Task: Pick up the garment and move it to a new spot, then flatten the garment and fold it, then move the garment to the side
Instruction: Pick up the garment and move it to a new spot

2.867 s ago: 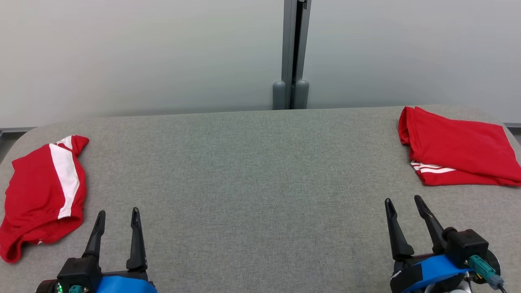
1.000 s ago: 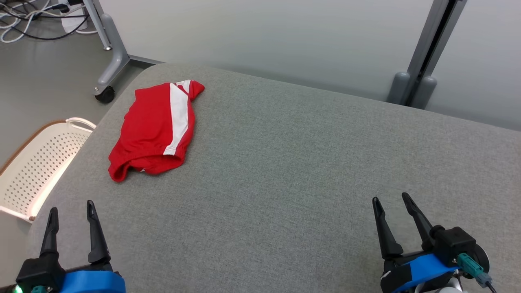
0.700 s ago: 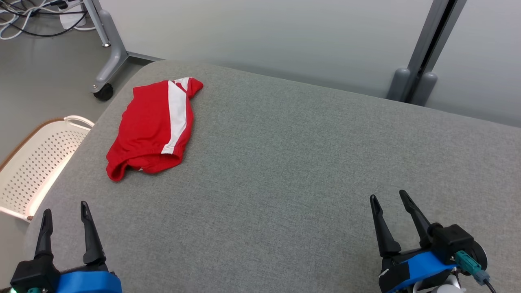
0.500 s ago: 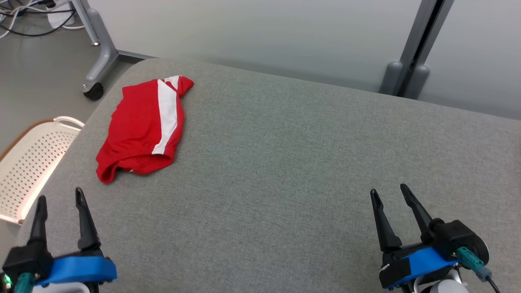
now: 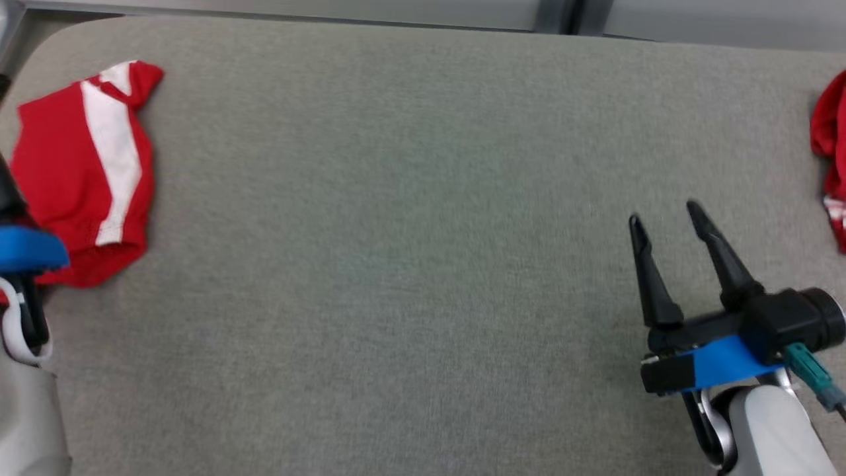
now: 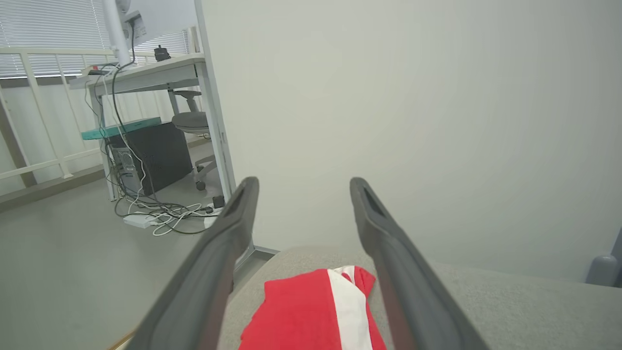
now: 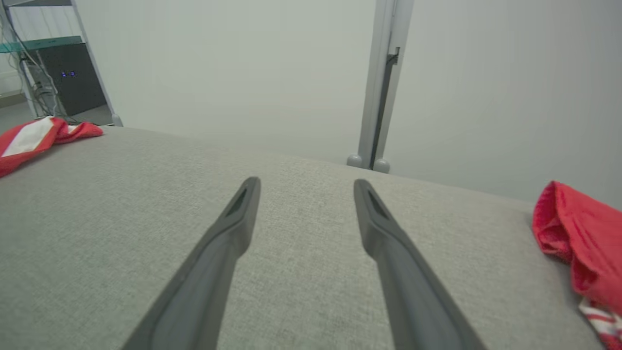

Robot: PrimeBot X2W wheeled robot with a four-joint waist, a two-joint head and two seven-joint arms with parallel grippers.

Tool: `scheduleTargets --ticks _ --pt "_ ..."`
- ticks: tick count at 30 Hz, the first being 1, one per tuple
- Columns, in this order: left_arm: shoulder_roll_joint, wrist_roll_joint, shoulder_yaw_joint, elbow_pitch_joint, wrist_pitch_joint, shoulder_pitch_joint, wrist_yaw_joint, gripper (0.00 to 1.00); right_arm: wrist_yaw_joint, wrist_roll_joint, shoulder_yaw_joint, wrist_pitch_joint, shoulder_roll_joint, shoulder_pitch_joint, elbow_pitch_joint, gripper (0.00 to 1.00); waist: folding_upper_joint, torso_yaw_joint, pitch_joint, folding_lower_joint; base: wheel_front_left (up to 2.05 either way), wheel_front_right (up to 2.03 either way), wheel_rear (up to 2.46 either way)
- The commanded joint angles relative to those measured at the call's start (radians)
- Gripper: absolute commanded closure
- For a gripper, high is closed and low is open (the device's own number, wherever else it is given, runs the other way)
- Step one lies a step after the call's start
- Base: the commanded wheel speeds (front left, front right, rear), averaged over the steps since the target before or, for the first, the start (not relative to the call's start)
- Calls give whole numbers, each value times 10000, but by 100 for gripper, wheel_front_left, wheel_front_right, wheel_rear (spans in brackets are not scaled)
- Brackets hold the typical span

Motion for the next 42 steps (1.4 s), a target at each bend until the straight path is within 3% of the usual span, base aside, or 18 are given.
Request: scheduleTargets --ticks 1,12,19,24,29,30,31,32,42 --pt "172 1 22 210 -24 -383 -47 0 1 -83 -76 54 -107 -168 -179 0 0 -97 253 -3 0 0 0" --pt "1526 124 -175 3673 71 -3286 -111 0 1 -399 -674 607 -378 -328 -2138 0 0 -940 2109 -3 0 0 0" --pt "1784 258 -464 5932 238 -4259 13 0 1 -414 -654 908 -566 -474 -2842 0 0 -1015 2827 -3 0 0 0" --pt "1834 2 -434 7699 983 -4607 -73 0 1 -426 -688 1016 -642 -516 -3080 0 0 -1008 2983 -3 0 0 0" --pt "1836 -167 -563 8582 1439 -4767 -262 0 1 -449 -658 1078 -668 -534 -3127 0 0 -966 2947 -3 0 0 0" --pt "1847 -185 -596 8652 1442 -4799 -294 39 1 -453 -643 1089 -665 -540 -3114 0 0 -958 2926 -3 0 0 0" --pt "1849 -195 -632 8702 1446 -4820 -321 91 1 -449 -631 1096 -669 -546 -3096 0 0 -948 2902 -3 0 0 0" --pt "1842 -198 -678 8756 1457 -4824 -317 100 1 -445 -612 1080 -664 -550 -3058 0 0 -944 2859 -3 0 0 0" --pt "1607 -412 -1364 8107 151 -5376 -435 100 1 -209 -482 727 -433 -482 -2446 0 0 -1194 1993 -3 0 0 0"
